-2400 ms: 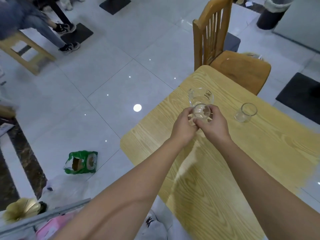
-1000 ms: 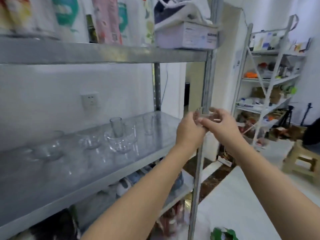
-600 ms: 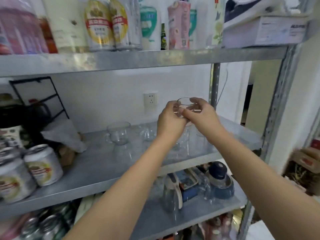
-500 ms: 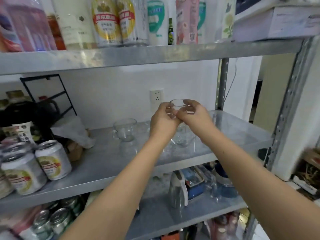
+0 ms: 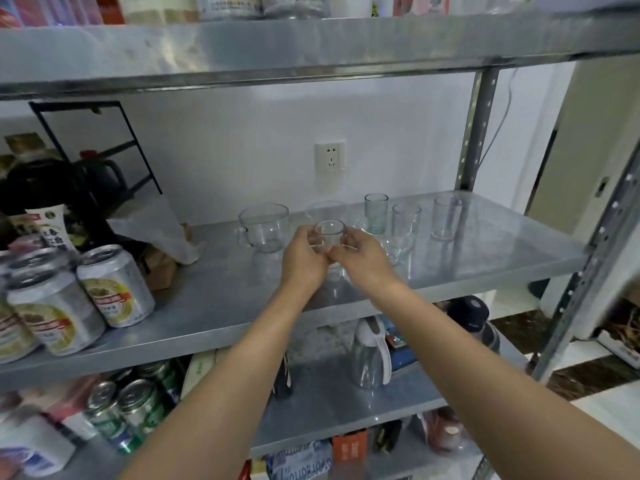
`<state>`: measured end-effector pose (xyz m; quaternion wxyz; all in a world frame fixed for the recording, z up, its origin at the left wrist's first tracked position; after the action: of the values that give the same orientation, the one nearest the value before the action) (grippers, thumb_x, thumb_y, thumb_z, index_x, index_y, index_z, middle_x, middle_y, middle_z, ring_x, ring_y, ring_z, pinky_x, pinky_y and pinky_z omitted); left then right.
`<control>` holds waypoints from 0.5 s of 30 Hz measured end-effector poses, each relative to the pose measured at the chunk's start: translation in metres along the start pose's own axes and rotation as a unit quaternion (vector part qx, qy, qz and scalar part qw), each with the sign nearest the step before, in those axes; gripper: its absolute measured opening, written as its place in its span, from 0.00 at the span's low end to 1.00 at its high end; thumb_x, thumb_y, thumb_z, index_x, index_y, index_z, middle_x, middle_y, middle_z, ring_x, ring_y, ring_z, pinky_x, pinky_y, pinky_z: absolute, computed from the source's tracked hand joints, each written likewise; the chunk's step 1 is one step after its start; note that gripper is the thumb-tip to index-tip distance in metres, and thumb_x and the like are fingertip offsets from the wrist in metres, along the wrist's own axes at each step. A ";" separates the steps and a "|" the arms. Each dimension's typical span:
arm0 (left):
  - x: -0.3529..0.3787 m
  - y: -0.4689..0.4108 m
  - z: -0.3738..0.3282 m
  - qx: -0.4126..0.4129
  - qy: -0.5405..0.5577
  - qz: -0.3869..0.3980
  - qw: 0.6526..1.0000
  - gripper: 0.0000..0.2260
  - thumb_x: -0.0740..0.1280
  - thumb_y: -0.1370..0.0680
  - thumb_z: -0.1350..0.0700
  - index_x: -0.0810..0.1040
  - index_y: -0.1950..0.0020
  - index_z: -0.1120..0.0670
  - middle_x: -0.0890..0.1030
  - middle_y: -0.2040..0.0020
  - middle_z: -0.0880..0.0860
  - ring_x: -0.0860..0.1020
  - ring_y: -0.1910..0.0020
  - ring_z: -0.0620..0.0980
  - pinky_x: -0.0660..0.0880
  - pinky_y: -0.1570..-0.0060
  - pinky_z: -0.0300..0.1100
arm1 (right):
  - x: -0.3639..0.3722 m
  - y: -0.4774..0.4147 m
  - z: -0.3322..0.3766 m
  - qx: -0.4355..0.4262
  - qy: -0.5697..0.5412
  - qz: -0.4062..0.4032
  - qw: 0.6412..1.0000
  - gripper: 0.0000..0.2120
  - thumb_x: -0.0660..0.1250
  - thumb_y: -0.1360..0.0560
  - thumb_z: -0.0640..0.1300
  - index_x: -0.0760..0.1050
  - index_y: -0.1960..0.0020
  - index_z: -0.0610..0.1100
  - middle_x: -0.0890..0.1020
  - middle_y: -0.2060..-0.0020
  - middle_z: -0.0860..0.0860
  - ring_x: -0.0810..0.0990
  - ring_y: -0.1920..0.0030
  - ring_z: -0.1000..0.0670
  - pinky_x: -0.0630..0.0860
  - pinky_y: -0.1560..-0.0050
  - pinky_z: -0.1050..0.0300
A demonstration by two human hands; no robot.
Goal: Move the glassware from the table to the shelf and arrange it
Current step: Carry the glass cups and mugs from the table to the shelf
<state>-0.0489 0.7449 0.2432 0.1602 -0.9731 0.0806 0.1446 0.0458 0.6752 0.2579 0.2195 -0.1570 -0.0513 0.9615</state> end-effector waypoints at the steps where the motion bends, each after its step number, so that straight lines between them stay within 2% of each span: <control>1: 0.002 -0.001 0.003 -0.006 -0.001 0.001 1.000 0.15 0.70 0.28 0.64 0.74 0.44 0.53 0.81 0.50 0.51 0.80 0.54 0.49 0.78 0.50 0.45 | 0.002 0.000 -0.002 0.004 0.000 0.007 1.000 0.19 0.69 0.25 0.43 0.75 0.35 0.43 0.81 0.43 0.47 0.80 0.43 0.48 0.77 0.44 0.57; 4: 0.008 -0.004 0.010 -0.019 -0.011 0.001 1.000 0.15 0.67 0.27 0.65 0.74 0.42 0.55 0.81 0.49 0.53 0.80 0.53 0.51 0.77 0.51 0.43 | 0.002 0.001 -0.007 0.019 -0.011 0.018 1.000 0.23 0.68 0.23 0.43 0.70 0.30 0.39 0.78 0.38 0.47 0.77 0.43 0.53 0.72 0.51 0.71; 6: 0.010 -0.007 0.011 -0.019 -0.020 -0.009 1.000 0.16 0.65 0.27 0.64 0.74 0.40 0.55 0.81 0.49 0.52 0.80 0.51 0.52 0.77 0.49 0.45 | 0.001 0.000 -0.010 0.024 -0.020 0.022 0.999 0.22 0.67 0.22 0.41 0.68 0.30 0.37 0.78 0.44 0.48 0.75 0.48 0.56 0.72 0.58 0.75; 7: 0.011 -0.008 0.012 -0.020 -0.026 -0.011 0.999 0.16 0.65 0.27 0.64 0.74 0.39 0.55 0.81 0.48 0.52 0.80 0.51 0.52 0.77 0.48 0.46 | 0.001 -0.001 -0.011 0.025 -0.027 0.026 0.999 0.23 0.66 0.21 0.41 0.67 0.29 0.37 0.78 0.45 0.48 0.75 0.49 0.57 0.72 0.58 0.74; 10: 0.013 -0.008 0.010 -0.018 -0.033 -0.005 0.999 0.17 0.66 0.26 0.63 0.73 0.38 0.55 0.81 0.47 0.51 0.80 0.51 0.51 0.77 0.48 0.46 | 0.001 -0.003 -0.014 0.031 -0.036 0.028 0.998 0.27 0.66 0.21 0.41 0.63 0.26 0.38 0.77 0.41 0.48 0.75 0.47 0.55 0.70 0.47 0.66; 12: 0.013 -0.008 0.010 -0.020 -0.028 -0.003 0.999 0.17 0.67 0.27 0.63 0.73 0.38 0.54 0.81 0.47 0.52 0.80 0.50 0.51 0.77 0.48 0.46 | 0.002 -0.004 -0.015 0.027 -0.041 0.029 0.998 0.28 0.66 0.21 0.42 0.62 0.25 0.37 0.74 0.33 0.46 0.75 0.42 0.53 0.69 0.42 0.63; 15: 0.013 -0.006 0.009 -0.025 -0.023 0.005 0.999 0.18 0.68 0.27 0.62 0.72 0.38 0.54 0.80 0.46 0.52 0.78 0.52 0.50 0.75 0.50 0.42 | 0.001 -0.005 -0.015 0.029 -0.040 0.030 0.998 0.32 0.68 0.22 0.44 0.59 0.23 0.39 0.69 0.27 0.43 0.72 0.31 0.48 0.68 0.35 0.58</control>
<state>-0.0379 0.7521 0.2332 0.1367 -0.9729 0.0781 0.1696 0.0515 0.6803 0.2441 0.1926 -0.1137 -0.0272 0.9743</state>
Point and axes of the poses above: each hand's wrist, its own y-axis away from the middle knuckle, its own x-axis out of the palm, z = x × y, the point moved 3 cm from there along -y, towards the middle knuckle
